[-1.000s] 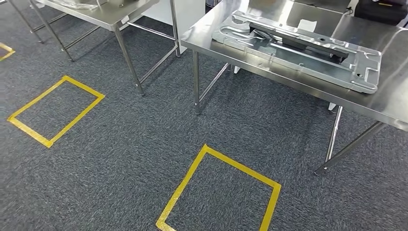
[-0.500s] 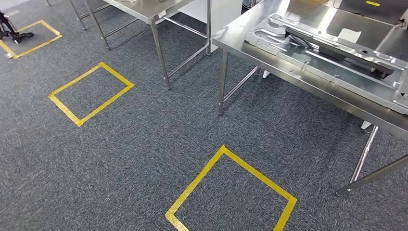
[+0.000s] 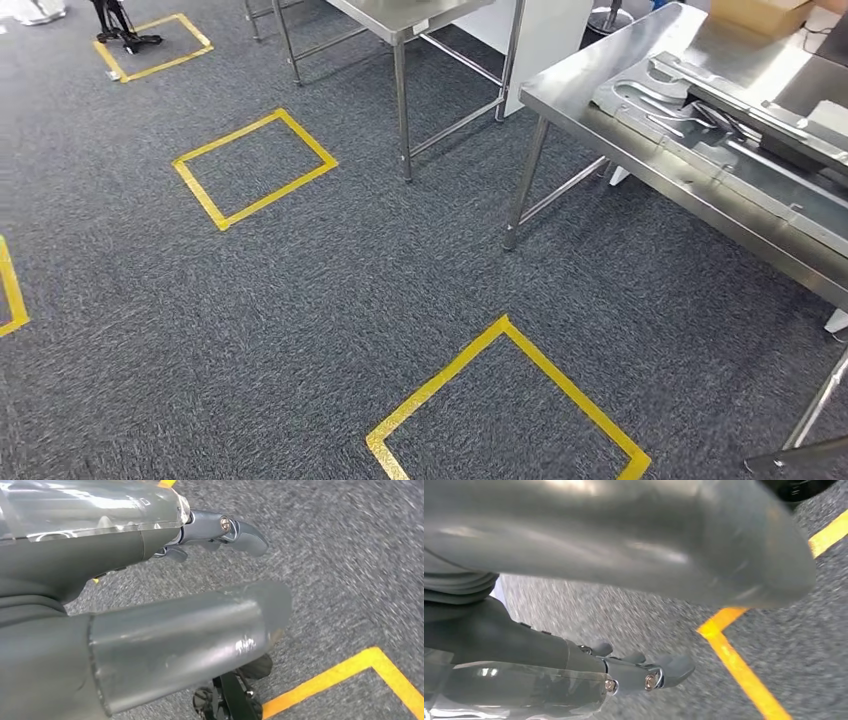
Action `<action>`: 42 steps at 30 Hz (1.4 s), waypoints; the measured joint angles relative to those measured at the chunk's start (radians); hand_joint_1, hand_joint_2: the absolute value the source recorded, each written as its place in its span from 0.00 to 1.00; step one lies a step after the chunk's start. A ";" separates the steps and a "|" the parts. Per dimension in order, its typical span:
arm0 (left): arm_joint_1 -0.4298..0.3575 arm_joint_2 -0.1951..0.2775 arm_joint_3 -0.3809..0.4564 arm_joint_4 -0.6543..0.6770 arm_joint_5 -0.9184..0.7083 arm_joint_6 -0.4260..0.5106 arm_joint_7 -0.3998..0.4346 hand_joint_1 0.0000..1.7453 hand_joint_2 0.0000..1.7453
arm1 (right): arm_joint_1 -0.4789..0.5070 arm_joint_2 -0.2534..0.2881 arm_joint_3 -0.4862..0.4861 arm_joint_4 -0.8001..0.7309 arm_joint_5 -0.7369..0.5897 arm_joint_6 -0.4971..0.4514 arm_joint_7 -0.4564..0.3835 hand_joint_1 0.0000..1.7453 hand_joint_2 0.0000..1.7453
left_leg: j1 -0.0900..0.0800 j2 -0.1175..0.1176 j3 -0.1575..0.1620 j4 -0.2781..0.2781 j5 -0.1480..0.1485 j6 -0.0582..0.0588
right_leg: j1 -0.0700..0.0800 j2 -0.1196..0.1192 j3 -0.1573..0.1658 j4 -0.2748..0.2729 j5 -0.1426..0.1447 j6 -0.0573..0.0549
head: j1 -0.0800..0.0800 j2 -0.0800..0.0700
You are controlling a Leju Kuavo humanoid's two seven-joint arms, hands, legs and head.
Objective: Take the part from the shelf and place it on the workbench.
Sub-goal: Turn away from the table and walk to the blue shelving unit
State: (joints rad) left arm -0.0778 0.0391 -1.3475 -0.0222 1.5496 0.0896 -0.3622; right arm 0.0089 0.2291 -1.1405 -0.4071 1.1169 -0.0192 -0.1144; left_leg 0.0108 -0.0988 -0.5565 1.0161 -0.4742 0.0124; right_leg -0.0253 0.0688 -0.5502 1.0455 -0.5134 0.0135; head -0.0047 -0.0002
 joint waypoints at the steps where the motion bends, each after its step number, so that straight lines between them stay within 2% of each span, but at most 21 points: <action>1: 0.000 0.000 -0.001 0.000 0.000 0.000 0.000 0.00 0.00 | -0.001 0.000 -0.005 0.000 0.009 0.003 -0.001 0.00 0.00 | 0.000 -0.010 -0.006 0.003 0.000 -0.007 | 0.001 0.011 0.005 -0.015 -0.001 -0.003 | 0.000 0.000; 3: 0.002 0.000 -0.002 0.000 0.000 0.000 0.000 0.00 0.00 | -0.005 0.002 -0.012 0.000 0.022 0.007 0.001 0.00 0.00 | 0.004 -0.030 -0.013 0.002 0.002 -0.022 | 0.003 -0.008 0.008 -0.021 0.000 -0.013 | 0.001 0.000; 4: 0.004 0.000 -0.002 0.000 0.000 0.000 0.000 0.00 0.00 | -0.006 0.003 -0.014 0.000 0.025 0.008 0.002 0.00 0.00 | 0.004 -0.022 -0.016 0.009 -0.002 -0.028 | 0.002 -0.020 0.011 -0.026 0.003 -0.020 | 0.000 0.000; 7: 0.002 0.002 -0.004 0.000 0.000 0.001 0.001 0.00 0.00 | -0.004 0.007 -0.022 -0.001 0.030 0.010 0.007 0.00 0.00 | 0.003 0.058 -0.070 0.128 -0.073 -0.039 | 0.003 -0.062 0.015 -0.034 0.006 -0.037 | -0.010 0.000; 10: -0.001 0.003 -0.005 0.000 0.000 0.001 0.001 0.00 0.00 | -0.003 0.008 -0.030 -0.001 0.033 0.011 0.008 0.00 0.00 | 0.005 0.090 -0.142 0.286 -0.137 -0.048 | 0.008 -0.107 0.014 -0.033 0.002 -0.042 | -0.013 0.000; 12: 0.002 0.003 -0.006 0.000 0.000 0.001 0.001 0.00 0.00 | -0.004 0.009 -0.033 -0.001 0.034 0.011 0.008 0.00 0.00 | 0.007 0.099 -0.109 0.231 -0.095 -0.047 | 0.009 -0.132 0.018 -0.032 -0.002 -0.040 | -0.013 0.000; 15: -0.001 0.005 -0.006 0.000 0.000 0.001 0.002 0.00 0.00 | -0.005 0.012 -0.036 -0.001 0.037 0.011 0.010 0.00 0.00 | -0.001 0.150 -0.005 0.038 -0.020 -0.034 | 0.015 -0.164 0.028 -0.030 -0.010 -0.028 | -0.012 0.000; 16: -0.002 0.005 -0.006 0.000 0.000 0.001 0.002 0.00 0.00 | -0.005 0.012 -0.036 -0.001 0.038 0.012 0.012 0.00 0.00 | -0.005 0.161 0.008 0.012 -0.015 -0.028 | 0.017 -0.172 0.030 -0.030 -0.012 -0.024 | -0.011 0.000; 18: 0.000 0.006 -0.006 0.000 0.000 0.002 0.002 0.00 0.00 | -0.009 0.013 -0.037 -0.001 0.039 0.012 0.015 0.00 0.00 | -0.007 0.148 0.006 0.002 -0.015 -0.017 | 0.019 -0.187 0.036 -0.032 -0.014 -0.014 | -0.008 0.000; 19: 0.002 0.006 -0.006 0.000 0.000 0.002 0.002 0.00 0.00 | -0.011 0.013 -0.037 -0.001 0.040 0.012 0.015 0.00 0.00 | -0.005 0.139 0.008 -0.002 -0.012 -0.012 | 0.018 -0.183 0.039 -0.031 -0.018 -0.008 | -0.007 0.000; 21: 0.003 0.006 -0.007 0.000 0.000 0.002 0.003 0.00 0.00 | -0.013 0.013 -0.038 -0.001 0.042 0.013 0.017 0.00 0.00 | 0.000 0.118 0.012 -0.012 -0.004 0.001 | 0.015 -0.141 0.024 0.008 -0.051 0.001 | -0.004 0.000; 23: -0.001 0.006 -0.007 0.000 0.000 0.002 0.003 0.00 0.00 | -0.010 0.013 -0.041 -0.001 0.043 0.014 0.017 0.00 0.00 | 0.000 0.099 0.011 -0.014 0.000 0.009 | 0.013 -0.090 -0.032 0.122 -0.114 0.002 | 0.000 0.000; 25: -0.002 0.006 -0.007 0.000 0.000 0.002 0.003 0.00 0.00 | -0.008 0.013 -0.043 -0.001 0.045 0.015 0.017 0.00 0.00 | -0.003 0.073 0.008 -0.013 0.001 0.011 | 0.013 -0.075 -0.088 0.225 -0.143 0.000 | 0.001 0.000; 27: -0.001 0.006 -0.008 0.000 0.000 0.002 0.003 0.00 0.00 | -0.008 0.013 -0.044 -0.001 0.045 0.016 0.017 0.00 0.00 | -0.004 0.045 0.010 -0.010 0.000 0.010 | 0.013 -0.070 -0.089 0.206 -0.099 -0.003 | 0.001 0.000; 30: -0.002 0.005 -0.008 0.000 0.000 0.002 0.003 0.00 0.00 | -0.007 0.012 -0.046 -0.001 0.046 0.020 0.017 0.00 0.00 | -0.005 0.003 0.008 0.000 -0.005 0.002 | 0.011 -0.014 -0.018 0.031 -0.006 -0.013 | 0.001 0.000; 32: -0.002 0.004 -0.010 0.000 0.000 0.002 0.003 0.00 0.00 | -0.010 0.012 -0.051 -0.001 0.044 0.028 0.015 0.00 0.00 | -0.001 -0.019 0.001 0.003 -0.005 -0.011 | 0.013 0.013 0.000 -0.014 0.001 -0.018 | 0.000 0.000; 34: 0.001 0.005 -0.013 0.000 0.000 0.001 0.003 0.00 0.00 | -0.014 0.012 -0.057 0.000 0.040 0.035 0.011 0.00 0.00 | 0.003 -0.038 -0.005 0.000 -0.003 -0.024 | 0.015 -0.008 0.005 -0.022 0.004 -0.025 | 0.001 0.000; 36: 0.003 0.006 -0.017 0.000 0.000 0.001 0.003 0.00 0.00 | -0.015 0.012 -0.061 0.000 0.036 0.039 0.009 0.00 0.00 | 0.001 0.006 -0.017 0.030 -0.023 -0.033 | 0.011 -0.034 0.013 -0.034 0.007 -0.038 | -0.003 0.000; 38: 0.000 0.007 -0.020 0.000 0.000 0.001 0.003 0.00 0.00 | -0.013 0.012 -0.065 0.000 0.036 0.042 0.008 0.00 0.00 | 0.001 0.074 -0.066 0.137 -0.081 -0.041 | 0.012 -0.065 0.019 -0.039 0.006 -0.047 | -0.008 0.000; 40: -0.003 0.008 -0.021 0.000 0.000 0.001 0.003 0.00 0.00 | -0.011 0.012 -0.068 0.000 0.036 0.045 0.008 0.00 0.00 | 0.004 0.091 -0.128 0.261 -0.132 -0.050 | 0.015 -0.095 0.020 -0.038 0.003 -0.051 | -0.009 0.000; 42: -0.001 0.007 -0.021 -0.001 0.000 0.001 0.003 0.00 0.00 | -0.011 0.012 -0.069 0.000 0.036 0.045 0.008 0.00 0.00 | 0.006 0.092 -0.155 0.314 -0.145 -0.053 | 0.015 -0.111 0.021 -0.038 0.001 -0.052 | -0.009 0.000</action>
State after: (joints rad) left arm -0.0786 0.0462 -1.3684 -0.0229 1.5496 0.0904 -0.3594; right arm -0.0023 0.2415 -1.2096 -0.4070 1.1528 0.0259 -0.1068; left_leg 0.0165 -0.0064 -0.7114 1.3306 -0.6191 -0.0409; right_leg -0.0101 -0.0424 -0.5290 1.0072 -0.5124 -0.0381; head -0.0140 0.0000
